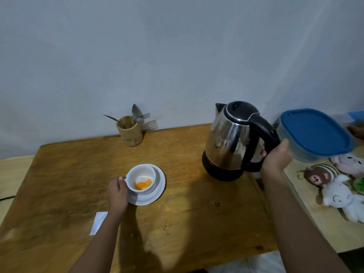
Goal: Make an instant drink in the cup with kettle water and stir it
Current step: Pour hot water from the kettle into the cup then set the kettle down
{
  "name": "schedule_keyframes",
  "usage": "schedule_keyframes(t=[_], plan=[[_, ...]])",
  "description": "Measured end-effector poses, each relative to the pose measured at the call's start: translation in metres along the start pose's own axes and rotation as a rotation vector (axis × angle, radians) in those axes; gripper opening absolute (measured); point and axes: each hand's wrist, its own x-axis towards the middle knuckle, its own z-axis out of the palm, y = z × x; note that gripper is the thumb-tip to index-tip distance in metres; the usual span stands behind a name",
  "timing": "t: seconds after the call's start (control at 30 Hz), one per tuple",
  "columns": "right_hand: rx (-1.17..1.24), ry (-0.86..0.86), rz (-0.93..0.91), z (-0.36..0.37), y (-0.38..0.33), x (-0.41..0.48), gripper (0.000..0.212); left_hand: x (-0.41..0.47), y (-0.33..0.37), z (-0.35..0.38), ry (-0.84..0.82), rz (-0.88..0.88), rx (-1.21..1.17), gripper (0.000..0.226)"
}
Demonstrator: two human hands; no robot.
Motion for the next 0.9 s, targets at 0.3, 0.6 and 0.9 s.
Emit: schedule_keyframes(t=[0.3, 0.6, 0.9], plan=[[-0.232, -0.061, -0.201, 0.032, -0.046, -0.047, 0.037, 0.003, 0.009, -0.011, -0.112, 0.021, 0.078, 0.031], [-0.529, -0.292, -0.361, 0.049, -0.025, -0.094, 0.048, 0.009, 0.009, -0.022, -0.266, -0.008, 0.046, 0.022], [-0.865, -0.537, -0.506, 0.079, -0.030, -0.123, 0.049, 0.013, 0.009, -0.024, -0.309, -0.053, 0.099, 0.027]])
